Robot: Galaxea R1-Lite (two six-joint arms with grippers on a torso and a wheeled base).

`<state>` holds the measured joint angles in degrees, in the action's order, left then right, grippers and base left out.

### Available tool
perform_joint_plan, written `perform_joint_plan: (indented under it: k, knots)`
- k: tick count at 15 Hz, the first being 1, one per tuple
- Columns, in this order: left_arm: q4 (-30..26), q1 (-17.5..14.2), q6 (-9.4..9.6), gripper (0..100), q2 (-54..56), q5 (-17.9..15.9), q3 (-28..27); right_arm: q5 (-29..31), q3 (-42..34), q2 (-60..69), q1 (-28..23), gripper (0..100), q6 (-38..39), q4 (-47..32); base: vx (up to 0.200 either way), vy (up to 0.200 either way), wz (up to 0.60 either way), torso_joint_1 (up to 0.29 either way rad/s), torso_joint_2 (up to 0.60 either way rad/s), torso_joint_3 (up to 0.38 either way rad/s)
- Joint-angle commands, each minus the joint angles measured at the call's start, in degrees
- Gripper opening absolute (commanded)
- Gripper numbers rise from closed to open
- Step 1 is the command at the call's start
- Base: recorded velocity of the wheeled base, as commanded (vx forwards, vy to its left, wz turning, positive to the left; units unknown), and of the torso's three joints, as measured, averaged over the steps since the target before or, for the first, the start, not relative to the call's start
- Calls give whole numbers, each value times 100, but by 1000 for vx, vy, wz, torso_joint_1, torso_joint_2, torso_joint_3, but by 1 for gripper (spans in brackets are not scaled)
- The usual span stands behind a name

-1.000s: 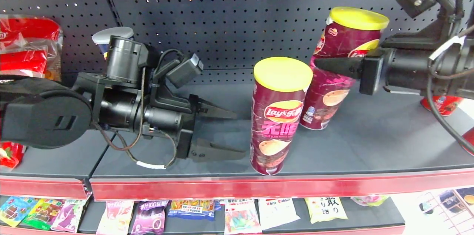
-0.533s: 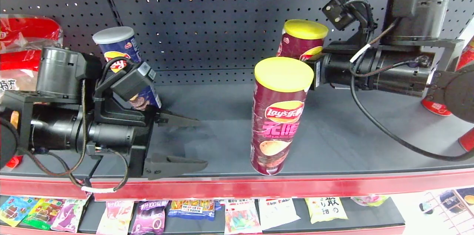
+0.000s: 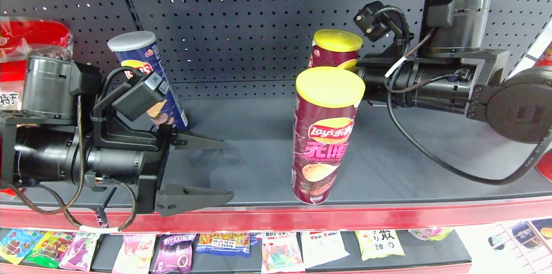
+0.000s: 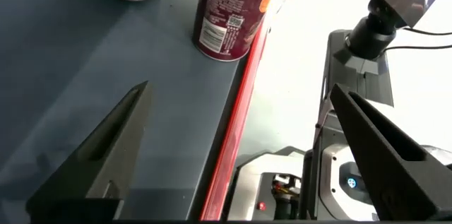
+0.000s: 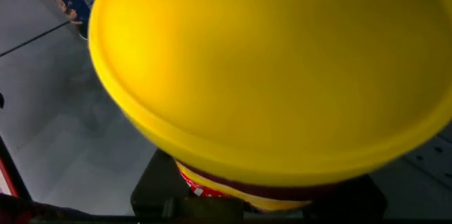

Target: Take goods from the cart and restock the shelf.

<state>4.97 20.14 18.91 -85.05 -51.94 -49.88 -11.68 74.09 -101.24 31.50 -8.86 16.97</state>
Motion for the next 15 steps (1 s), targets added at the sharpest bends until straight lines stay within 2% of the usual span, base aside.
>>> perform_joint_plan:
  k: [1,3,4,11,15]
  knots:
    - [4,-45,-1,100,-2,0,-4,-1,9,-27,-4,0,-1,-1,0,0,0,0,0,0]
    - [4,-63,-1,100,-11,-9,5,-1,-44,-10,-4,0,-10,-1,0,0,0,0,0,0]
    - [4,-63,-1,100,-11,0,5,-1,-62,-10,-4,100,-10,-1,0,0,0,0,0,0]
    - [4,-72,-1,100,-20,18,-30,16,-457,430,-30,100,16,-1,0,0,0,0,0,0]
    - [4,-63,-1,100,-38,299,-39,25,-1046,992,-188,100,7,-1,0,0,0,0,0,0]
